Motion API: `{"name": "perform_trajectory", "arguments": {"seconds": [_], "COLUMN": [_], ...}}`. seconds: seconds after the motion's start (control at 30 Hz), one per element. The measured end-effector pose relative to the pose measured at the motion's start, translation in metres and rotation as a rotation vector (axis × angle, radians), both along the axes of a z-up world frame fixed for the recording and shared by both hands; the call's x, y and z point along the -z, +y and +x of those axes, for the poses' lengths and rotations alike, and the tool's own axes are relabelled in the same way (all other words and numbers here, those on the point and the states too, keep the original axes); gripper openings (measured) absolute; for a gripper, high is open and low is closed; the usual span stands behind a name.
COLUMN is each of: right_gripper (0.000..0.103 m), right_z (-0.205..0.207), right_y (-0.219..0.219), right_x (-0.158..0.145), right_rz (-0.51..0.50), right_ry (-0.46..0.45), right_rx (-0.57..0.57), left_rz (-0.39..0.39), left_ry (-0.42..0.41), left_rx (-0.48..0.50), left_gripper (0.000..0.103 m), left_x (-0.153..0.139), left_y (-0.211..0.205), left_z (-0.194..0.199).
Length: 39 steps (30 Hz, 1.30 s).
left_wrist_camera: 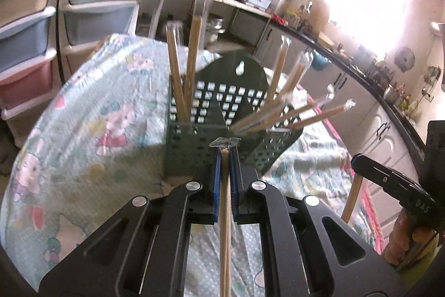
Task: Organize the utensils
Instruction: 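Lift both held chopsticks upright and lower them into the green caddy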
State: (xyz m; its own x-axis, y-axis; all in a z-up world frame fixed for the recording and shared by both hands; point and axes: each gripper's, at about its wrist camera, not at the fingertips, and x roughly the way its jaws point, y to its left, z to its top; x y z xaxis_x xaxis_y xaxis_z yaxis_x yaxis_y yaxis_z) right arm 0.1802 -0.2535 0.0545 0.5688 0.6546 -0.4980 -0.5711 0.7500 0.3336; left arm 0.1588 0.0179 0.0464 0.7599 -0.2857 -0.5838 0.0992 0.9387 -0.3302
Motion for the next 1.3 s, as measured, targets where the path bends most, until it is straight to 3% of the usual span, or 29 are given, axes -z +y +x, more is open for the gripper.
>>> {"name": "perform_trajectory", "arguments": {"seconds": [0.5,1.3], "right_gripper": [0.006,0.006], "right_z": [-0.003,0.026], "right_y": [0.015,-0.004], "right_x": [-0.055,-0.140], "right_rz": [0.017,0.114], "right_ry": [-0.157,-0.377], "right_rx": [-0.031,0.070], "left_rz": [0.003,0.060], "left_ry": [-0.153,-0.396], "left_rx": [-0.015,-0.075], "left_gripper": [0.003,0.003], "left_x": [-0.060,-0.160], "left_y": [0.001,0.012], "left_z": [0.002,0.014]}}
